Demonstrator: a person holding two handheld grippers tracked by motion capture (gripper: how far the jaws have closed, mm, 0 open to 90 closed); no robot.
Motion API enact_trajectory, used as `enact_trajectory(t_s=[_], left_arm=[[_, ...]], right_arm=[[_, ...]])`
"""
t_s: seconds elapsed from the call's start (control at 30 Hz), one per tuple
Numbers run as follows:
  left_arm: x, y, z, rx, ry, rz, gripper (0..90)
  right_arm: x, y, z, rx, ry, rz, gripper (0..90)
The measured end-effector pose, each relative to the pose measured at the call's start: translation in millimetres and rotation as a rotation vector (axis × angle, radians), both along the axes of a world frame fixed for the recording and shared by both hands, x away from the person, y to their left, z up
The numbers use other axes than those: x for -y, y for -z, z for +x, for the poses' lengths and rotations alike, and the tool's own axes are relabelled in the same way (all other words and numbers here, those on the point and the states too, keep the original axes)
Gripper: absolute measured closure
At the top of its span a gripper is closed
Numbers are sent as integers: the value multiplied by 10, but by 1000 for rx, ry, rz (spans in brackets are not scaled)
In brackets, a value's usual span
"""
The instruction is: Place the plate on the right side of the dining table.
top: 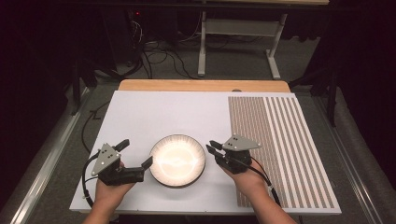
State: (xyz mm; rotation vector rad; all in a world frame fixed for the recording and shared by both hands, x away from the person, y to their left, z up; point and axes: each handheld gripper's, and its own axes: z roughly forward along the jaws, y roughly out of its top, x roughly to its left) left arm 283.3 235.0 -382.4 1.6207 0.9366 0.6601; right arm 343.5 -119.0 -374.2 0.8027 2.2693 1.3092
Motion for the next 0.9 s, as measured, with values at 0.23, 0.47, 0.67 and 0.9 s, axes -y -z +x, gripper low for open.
enact_trajectory(t_s=[0.23, 0.47, 0.67, 0.9], left_arm=[[-4, -5, -9, 9, 9, 6, 1], [-18, -17, -24, 21, 4, 9, 2], [-7, -28, -37, 26, 10, 15, 2], [-15, -24, -30, 24, 6, 9, 2]], right_arm=[[-29, 131, -10, -59, -47, -60, 900], [-133, 208, -41, -84, -75, -108, 900], [-182, 240, -54, -89, -78, -127, 900], [-163, 245, -32, -78, -57, -150, 900]])
